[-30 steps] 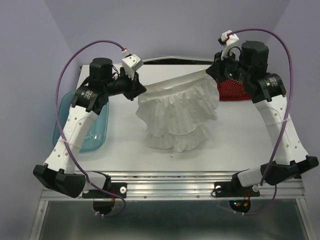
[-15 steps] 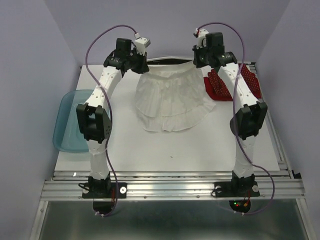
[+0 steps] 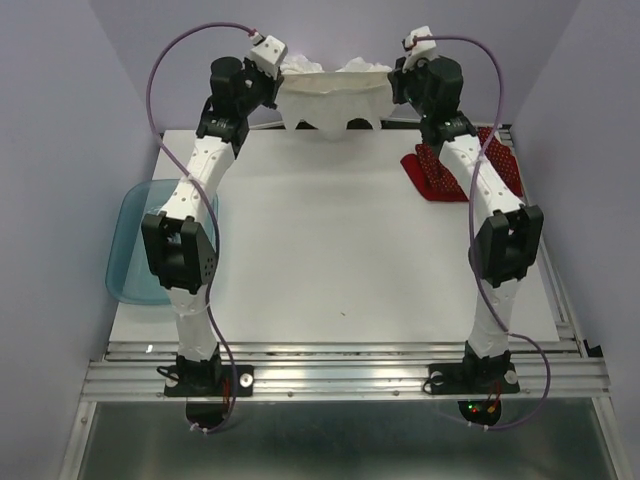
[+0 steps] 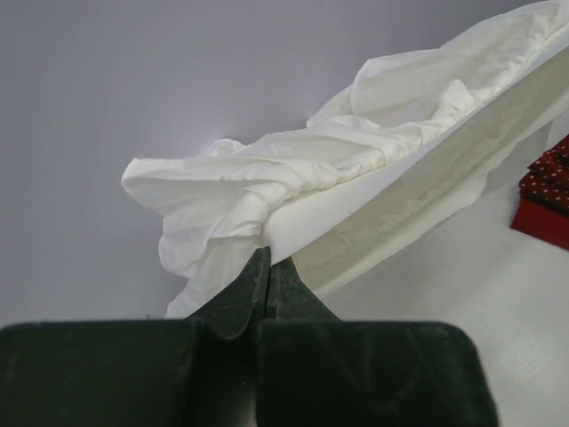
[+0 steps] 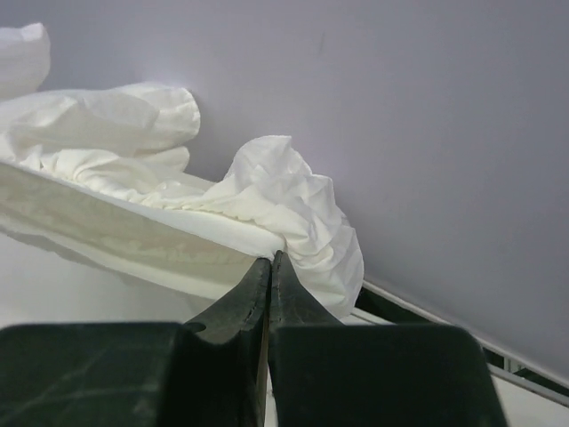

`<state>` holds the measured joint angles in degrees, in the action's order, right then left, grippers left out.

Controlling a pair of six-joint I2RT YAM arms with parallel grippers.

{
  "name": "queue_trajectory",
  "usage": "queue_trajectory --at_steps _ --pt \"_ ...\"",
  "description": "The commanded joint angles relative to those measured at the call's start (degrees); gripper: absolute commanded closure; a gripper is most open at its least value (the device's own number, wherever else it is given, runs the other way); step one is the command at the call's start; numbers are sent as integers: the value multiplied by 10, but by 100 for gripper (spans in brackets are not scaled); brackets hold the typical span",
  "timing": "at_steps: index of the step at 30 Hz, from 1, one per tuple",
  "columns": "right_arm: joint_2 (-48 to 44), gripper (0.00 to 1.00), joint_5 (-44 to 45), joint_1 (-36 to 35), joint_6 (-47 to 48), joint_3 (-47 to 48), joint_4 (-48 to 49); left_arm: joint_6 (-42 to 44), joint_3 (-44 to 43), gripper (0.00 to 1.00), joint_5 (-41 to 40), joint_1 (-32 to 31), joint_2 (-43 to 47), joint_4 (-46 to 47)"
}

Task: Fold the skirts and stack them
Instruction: Flatten the skirt out

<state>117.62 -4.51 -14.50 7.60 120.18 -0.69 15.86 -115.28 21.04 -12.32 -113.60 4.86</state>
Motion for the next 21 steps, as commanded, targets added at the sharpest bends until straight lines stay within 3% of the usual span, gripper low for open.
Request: queue_trajectory --at_steps 1,6,10,21 --pt "-5 99 -49 15 62 -148 114 132 47 100 -56 -11 -34 10" --pt "-19 99 -71 -1 158 -371 173 247 183 100 -108 -49 -37 -3" --pt "-55 99 -63 -6 170 -469 217 236 271 100 -109 -51 -1 22" --pt "-116 99 -82 -6 142 -471 148 195 378 100 -91 -54 83 40"
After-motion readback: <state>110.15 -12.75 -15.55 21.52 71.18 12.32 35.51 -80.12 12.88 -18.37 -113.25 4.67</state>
